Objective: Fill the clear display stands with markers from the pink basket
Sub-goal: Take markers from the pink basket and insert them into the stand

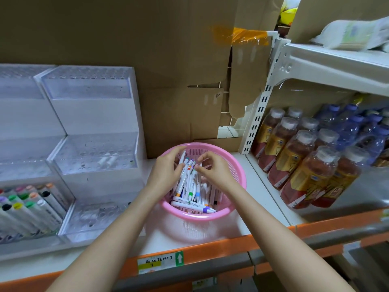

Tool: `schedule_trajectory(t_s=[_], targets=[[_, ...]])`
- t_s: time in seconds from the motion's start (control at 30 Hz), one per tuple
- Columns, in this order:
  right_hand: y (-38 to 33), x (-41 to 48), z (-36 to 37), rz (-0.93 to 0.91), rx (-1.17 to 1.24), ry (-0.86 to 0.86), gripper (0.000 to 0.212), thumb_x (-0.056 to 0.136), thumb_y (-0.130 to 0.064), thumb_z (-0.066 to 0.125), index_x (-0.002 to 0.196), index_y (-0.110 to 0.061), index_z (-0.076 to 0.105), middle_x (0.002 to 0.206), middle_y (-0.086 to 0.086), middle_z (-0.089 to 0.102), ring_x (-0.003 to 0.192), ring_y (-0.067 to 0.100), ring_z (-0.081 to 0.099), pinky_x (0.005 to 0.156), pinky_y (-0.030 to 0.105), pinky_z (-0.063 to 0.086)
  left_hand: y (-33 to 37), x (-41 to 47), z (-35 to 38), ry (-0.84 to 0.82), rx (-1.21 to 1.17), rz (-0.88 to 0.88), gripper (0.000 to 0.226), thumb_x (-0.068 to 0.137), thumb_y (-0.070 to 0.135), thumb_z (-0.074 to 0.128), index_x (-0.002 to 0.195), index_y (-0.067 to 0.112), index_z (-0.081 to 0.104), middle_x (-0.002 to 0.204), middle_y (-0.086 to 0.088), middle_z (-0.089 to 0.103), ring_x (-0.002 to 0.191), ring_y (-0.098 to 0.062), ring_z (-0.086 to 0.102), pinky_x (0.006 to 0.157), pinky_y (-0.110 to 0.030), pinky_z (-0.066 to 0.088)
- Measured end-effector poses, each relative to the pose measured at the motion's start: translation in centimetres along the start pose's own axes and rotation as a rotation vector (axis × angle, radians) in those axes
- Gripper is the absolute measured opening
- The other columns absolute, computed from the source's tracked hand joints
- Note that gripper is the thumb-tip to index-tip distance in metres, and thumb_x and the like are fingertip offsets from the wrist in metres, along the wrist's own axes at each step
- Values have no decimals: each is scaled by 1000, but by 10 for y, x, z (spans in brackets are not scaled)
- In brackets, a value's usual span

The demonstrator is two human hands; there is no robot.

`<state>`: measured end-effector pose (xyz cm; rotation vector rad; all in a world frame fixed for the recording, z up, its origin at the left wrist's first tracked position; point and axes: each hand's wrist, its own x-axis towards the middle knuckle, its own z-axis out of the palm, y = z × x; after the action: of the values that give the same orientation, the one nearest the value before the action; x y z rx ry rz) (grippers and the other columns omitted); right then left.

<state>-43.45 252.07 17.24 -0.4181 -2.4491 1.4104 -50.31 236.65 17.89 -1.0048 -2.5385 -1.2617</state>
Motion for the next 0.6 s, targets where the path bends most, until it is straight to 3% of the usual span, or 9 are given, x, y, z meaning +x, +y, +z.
schedule_trajectory(t_s=[0.1,0.2,0.37,0.47,0.6], targets=[[-5,-2,-2,-53,-6,-57,31,81,-6,72,103,-23,58,103,-15,61,97,11,62,81,41,57,6,-2,-4,36,-30,45,49,86,8,64,129,28,53,93,12,64,70,-1,59,65,-12,44],[-12,-8,-6,-132,-8,-30,36,80,-1,71,106,-21,56,103,-21,58,98,3,59,80,32,56,10,-1,-6,90,-66,85,51,85,6,66,130,26,52,97,6,66,71,-7,62,67,-24,52],[-26,-22,-9,-242,35,86,52,78,-6,75,122,-23,54,111,-14,62,97,1,61,76,29,58,23,-10,-12,131,-163,140,50,83,3,68,127,21,55,85,1,65,70,-7,63,68,-14,51],[-35,-30,-10,-294,81,124,50,77,-6,74,120,-24,56,108,-12,65,97,5,63,76,37,59,30,-17,-18,135,-198,150,46,83,2,68,124,20,56,81,4,64,74,-5,63,67,-9,48],[-48,-44,-7,-315,126,149,50,76,-6,75,118,-27,58,95,-6,70,87,8,68,75,36,57,38,-29,-32,150,-231,148,44,84,3,68,122,21,55,80,8,64,78,-1,62,67,-8,48]])
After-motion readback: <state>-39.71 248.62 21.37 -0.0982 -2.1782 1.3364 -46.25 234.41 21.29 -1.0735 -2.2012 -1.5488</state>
